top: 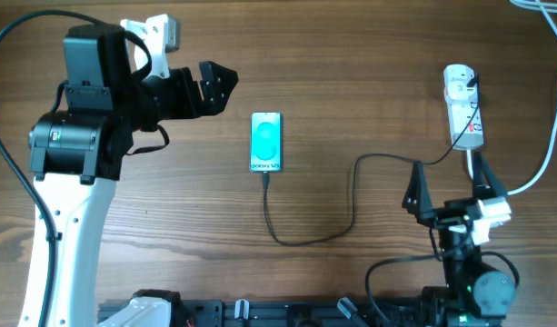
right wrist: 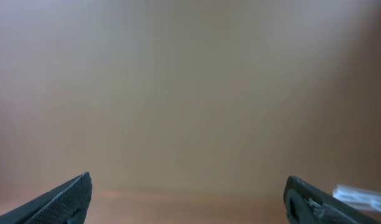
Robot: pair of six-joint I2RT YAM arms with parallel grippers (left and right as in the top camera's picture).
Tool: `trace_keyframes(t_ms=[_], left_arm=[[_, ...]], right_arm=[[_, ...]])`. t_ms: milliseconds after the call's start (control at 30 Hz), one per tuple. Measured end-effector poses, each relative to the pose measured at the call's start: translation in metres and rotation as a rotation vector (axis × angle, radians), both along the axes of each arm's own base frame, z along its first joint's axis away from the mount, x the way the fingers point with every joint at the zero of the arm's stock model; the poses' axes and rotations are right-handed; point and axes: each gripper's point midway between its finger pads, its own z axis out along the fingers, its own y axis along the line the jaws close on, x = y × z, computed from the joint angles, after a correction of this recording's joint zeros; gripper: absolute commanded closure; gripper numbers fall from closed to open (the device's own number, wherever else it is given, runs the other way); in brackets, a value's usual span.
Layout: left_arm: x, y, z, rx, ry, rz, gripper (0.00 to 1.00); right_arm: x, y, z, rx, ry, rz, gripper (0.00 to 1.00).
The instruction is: Plug charger to phone and switch on socket
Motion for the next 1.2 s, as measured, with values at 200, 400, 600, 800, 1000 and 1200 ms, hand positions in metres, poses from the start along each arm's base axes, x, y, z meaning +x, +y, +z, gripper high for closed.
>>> trace_keyframes(t_ms=[200,400,600,800,1000,1200], left_arm=[[0.000,0.000,0.000,0.000,0.000,0.000,0.00],[0.000,0.000,0.000,0.000,0.000,0.000,0.00],[0.000,0.000,0.000,0.000,0.000,0.000,0.00],[0.000,0.000,0.000,0.000,0.000,0.000,0.00],[0.000,0.000,0.000,0.000,0.000,0.000,0.00],[-0.005,0.001,-0.005,0.003,0.031,0.000,0.00]], right_arm=[[0.009,0.001,-0.033,0.002,0.123,0.006,0.00],[0.014,0.001,-0.085,0.006,0.335,0.006,0.00],[0.014,0.001,-0.085,0.006,0.334,0.006,0.00],[0.014,0.001,-0.085,0.006,0.334,0.006,0.01],[0.014,0.001,-0.085,0.006,0.334,0.006,0.00],[0.014,0.001,-0.084,0.006,0.334,0.006,0.00]])
